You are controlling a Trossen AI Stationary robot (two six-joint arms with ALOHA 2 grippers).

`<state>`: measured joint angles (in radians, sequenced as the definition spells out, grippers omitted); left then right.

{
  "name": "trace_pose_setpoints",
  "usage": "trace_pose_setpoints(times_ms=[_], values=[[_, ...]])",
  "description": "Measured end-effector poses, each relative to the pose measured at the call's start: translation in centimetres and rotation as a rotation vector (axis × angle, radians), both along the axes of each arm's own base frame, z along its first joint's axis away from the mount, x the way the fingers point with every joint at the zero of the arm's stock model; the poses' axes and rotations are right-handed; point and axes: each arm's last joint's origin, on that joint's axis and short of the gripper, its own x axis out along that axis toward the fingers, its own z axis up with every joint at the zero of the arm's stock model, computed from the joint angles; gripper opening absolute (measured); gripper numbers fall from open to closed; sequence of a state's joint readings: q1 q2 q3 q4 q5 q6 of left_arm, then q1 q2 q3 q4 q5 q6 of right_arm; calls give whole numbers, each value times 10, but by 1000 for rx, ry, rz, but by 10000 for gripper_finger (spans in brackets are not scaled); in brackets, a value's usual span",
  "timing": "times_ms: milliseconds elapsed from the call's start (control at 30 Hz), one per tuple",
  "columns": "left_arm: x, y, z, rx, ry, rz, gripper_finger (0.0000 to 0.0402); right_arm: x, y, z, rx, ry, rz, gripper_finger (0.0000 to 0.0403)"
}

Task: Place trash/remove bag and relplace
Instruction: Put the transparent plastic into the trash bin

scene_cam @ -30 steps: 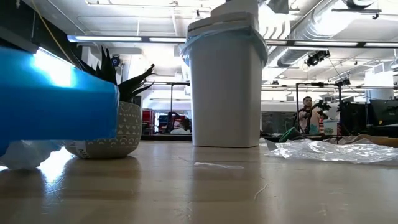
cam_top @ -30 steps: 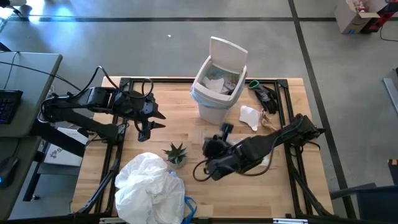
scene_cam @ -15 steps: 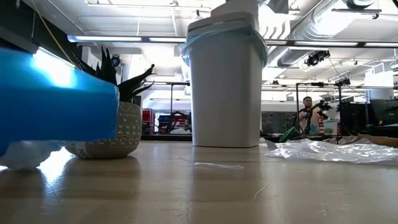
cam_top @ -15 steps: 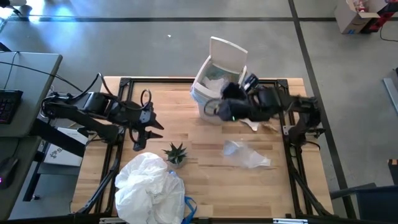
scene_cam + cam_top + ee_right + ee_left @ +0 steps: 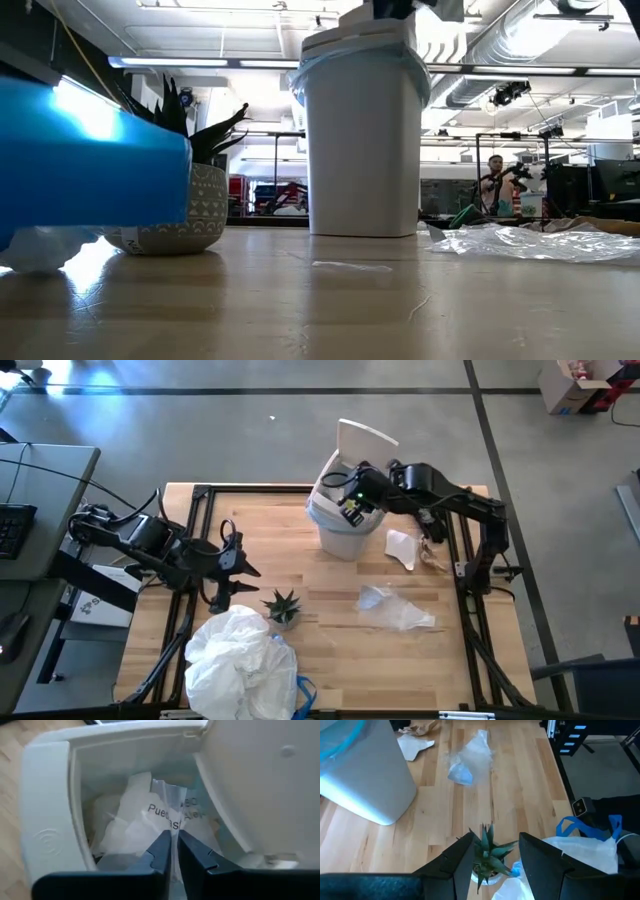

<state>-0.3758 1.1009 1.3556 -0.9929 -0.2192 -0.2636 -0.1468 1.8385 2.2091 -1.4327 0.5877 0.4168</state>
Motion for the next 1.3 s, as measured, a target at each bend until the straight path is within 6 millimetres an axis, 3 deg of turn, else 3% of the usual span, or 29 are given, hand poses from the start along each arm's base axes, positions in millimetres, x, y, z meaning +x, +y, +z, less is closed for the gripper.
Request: trace_pose_setpoints(times_ms=[200, 300, 467, 700, 900, 1067, 1300], values=[[0, -7, -1, -1, 2, -3, 140, 9, -11, -27, 51, 50, -2, 61], [-1, -10, -2, -5, 8, -6, 140, 10, -11, -30, 45, 54, -9, 85], [0, -13, -4, 3, 13, -12, 140, 11, -11, -27, 32, 10, -12, 124], [5, -15, -6, 25, 13, -4, 140, -1, 0, -5, -57, -69, -11, 154], [20, -22, -10, 61, -2, -46, 140, -15, 28, 19, -88, -189, 61, 156], [44, -33, -14, 75, -71, -105, 140, -30, 64, 36, -68, -271, 157, 156], [91, -52, -37, 49, -90, -258, 140, -55, 131, 29, 71, -232, 262, 156]])
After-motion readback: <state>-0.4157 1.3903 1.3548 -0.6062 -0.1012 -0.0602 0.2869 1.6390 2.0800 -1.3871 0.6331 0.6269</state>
